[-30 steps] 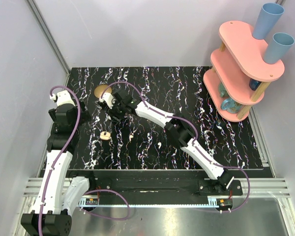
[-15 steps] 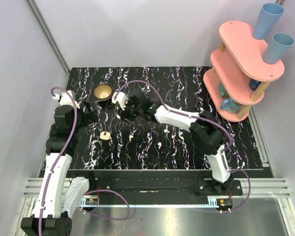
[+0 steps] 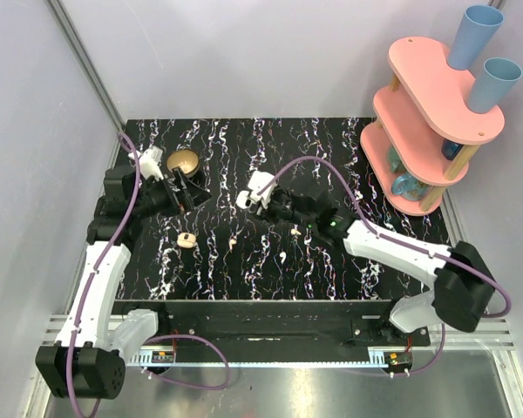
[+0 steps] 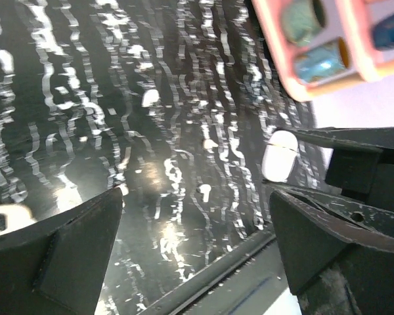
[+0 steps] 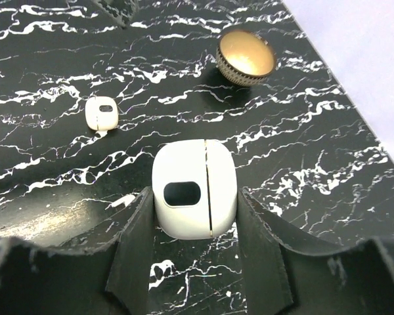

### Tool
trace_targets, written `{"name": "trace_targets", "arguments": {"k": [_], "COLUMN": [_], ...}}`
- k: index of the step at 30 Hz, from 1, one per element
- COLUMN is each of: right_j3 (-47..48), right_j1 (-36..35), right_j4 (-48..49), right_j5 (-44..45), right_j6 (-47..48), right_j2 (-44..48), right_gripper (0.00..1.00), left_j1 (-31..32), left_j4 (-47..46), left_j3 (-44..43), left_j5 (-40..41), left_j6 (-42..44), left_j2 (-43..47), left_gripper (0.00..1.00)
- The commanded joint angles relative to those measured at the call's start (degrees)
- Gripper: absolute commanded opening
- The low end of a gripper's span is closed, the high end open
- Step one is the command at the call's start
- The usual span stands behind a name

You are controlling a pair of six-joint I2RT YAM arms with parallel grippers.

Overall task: Insert the wireless bluetooth earbuds into the charging case
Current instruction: Pass from the right arm to the left

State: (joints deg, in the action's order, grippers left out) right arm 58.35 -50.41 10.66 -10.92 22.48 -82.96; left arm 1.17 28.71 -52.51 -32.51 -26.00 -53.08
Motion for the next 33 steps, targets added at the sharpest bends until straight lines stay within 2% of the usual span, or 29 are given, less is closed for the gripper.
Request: {"name": "trace_targets", "arguments": {"k": [1,6,11,16,19,22,24,33], "right_j3": [-4.80,-7.02,-8.25,-8.60,-8.69,-8.34,-8.08,-6.32], "right_j1": [-0.04,-0.04,-0.04,-0.04,-0.04,-0.04,-0.04,-0.04], "right_j4": [6.48,3.85,2.79,3.49,4.54,5.77,6.30,7.71], "right_j5": [3.09,2.74,3.62,4.76,5.03,6.34,7.05,7.84], "right_j6": [2.48,3.71,3.97,3.71,3.10,1.18,0.03,-3.93], "right_j2": [6.92,12.03,14.14,14.84,14.67,13.97,13.53,11.33], "right_gripper": [0.00,0.00,0.00,0.00,0.00,0.00,0.00,0.00], "left_j1": [1.11,9.19,15.43,17.37,18.60,19.39,20.01,21.94], "left_j4": [-9.89,-10.34,-9.29,-9.29,-9.20,-10.07,-10.95,-18.94], "left_j3": [-3.47,-8.13,-10.94,-13.05,-14.28,-15.07,-15.25,-11.22], "left_j5": [-17.03,-22.41,-22.95,-23.83,-21.99,-20.14,-18.91,-14.34], "left_j6": [-5.73,-3.54,-0.72,-0.28,0.33,0.07,-0.19,-4.15], "left_j2": [-1.84,-9.14,-13.45,-17.57,-19.16,-20.48,-20.83,-19.87], "left_gripper": [0.99,0.98,0.97,0.89,0.86,0.77,0.75,0.63]}}
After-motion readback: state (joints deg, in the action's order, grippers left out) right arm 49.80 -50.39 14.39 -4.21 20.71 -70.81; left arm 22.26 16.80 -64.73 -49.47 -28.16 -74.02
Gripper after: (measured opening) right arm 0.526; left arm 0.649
